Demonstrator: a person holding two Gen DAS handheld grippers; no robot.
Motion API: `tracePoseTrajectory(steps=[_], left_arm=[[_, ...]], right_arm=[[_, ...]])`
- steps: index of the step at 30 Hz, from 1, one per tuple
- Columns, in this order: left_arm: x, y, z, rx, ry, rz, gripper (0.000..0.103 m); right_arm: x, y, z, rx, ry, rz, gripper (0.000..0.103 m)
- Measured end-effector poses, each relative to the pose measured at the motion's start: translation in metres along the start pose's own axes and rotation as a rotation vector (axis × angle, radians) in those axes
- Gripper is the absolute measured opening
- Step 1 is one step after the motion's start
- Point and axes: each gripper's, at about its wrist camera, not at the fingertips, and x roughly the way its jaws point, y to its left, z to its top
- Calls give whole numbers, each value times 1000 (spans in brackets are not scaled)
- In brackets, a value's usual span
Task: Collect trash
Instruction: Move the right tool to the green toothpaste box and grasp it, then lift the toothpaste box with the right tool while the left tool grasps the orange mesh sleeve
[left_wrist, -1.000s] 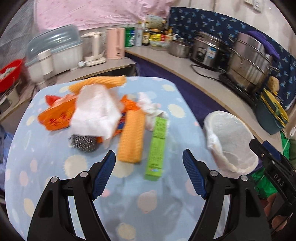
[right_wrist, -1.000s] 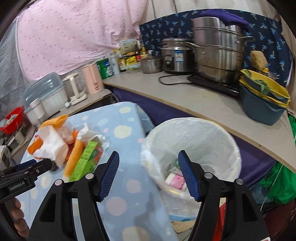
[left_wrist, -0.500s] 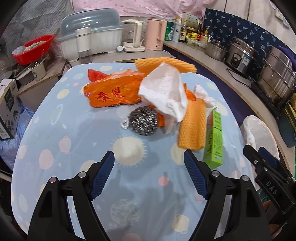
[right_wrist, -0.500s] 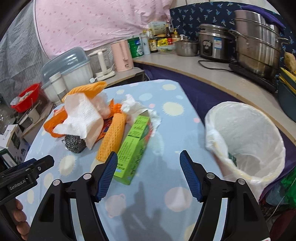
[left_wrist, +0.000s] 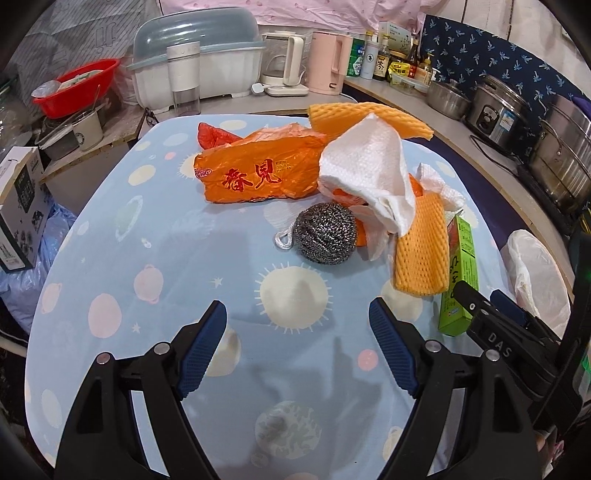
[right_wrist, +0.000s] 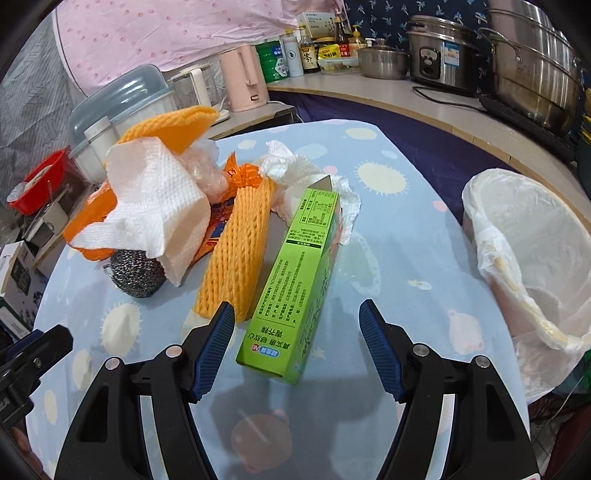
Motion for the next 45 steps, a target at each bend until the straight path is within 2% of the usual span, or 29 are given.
tracePoseTrajectory(steps=[12, 15, 18, 20, 22, 28, 30, 36, 45], left_arm=[[7, 3, 0, -5, 12, -3, 76], [8, 1, 0, -3, 16, -6, 76], [10, -5, -1, 5, 20, -10, 77], [11, -10, -2, 15, 21, -14, 79], [11, -17, -3, 27, 19, -19, 79], [14, -45, -2, 69, 16, -52, 81], [16, -57, -2, 83, 11, -69, 87], [27, -98, 3, 133, 7, -116, 88], [54, -148, 14, 202, -25, -93, 86]], right_arm=[[21, -4, 4, 12, 23, -31, 67], [21, -7, 2, 15, 29, -29, 62], [21, -13, -1, 14, 42, -21, 46], [19, -17, -3, 14, 49, -19, 31], [17, -22, -6, 18, 50, -14, 27], [0, -41, -12, 38, 28, -11, 27], [-7, -48, -13, 51, 17, -11, 27], [-27, -71, -13, 77, -16, -13, 27], [-41, -106, -11, 126, -41, -19, 27]])
